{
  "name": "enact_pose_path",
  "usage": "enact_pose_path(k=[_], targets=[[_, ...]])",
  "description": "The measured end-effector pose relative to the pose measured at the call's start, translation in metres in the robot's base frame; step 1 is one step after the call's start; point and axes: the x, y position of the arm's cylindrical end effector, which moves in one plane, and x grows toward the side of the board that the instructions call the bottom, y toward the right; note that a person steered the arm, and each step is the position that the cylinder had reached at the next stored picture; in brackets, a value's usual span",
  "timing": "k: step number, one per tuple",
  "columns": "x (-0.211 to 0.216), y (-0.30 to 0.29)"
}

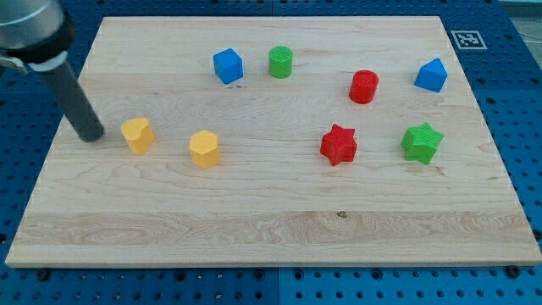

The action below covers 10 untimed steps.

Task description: Move the yellow heart to the top left of the yellow hexagon

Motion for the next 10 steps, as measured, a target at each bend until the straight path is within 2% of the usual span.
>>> enact_pose_path(k=[1, 2, 3, 8, 10], targets=[[-0.014, 0.032], [-0.011, 0.053], [-0.026, 0.061], [-0.028, 0.052], [-0.027, 0.07]])
